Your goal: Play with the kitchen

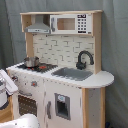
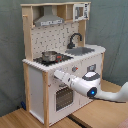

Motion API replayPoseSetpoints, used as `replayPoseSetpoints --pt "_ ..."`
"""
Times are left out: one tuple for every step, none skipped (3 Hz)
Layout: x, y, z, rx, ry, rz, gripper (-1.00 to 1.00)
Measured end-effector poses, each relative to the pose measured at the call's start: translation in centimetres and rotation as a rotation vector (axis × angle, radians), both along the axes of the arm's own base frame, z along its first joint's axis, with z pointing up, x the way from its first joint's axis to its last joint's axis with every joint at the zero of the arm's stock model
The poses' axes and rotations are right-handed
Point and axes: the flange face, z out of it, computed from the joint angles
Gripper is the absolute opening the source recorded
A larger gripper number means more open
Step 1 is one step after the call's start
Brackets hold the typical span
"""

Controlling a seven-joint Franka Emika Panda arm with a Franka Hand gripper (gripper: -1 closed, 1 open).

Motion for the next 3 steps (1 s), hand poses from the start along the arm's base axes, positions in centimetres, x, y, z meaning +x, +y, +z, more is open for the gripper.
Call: replayPoseSetpoints --pt "-0.02 0.01 -0.06 -0.137 -0.005 0.004 -1.0" --pt "-0.02 0.02 -0.11 -0.292 -0.009 0.007 -1.0" --pt "-0.04 0.08 -0.17 -0.441 -0.014 0.007 -1.0"
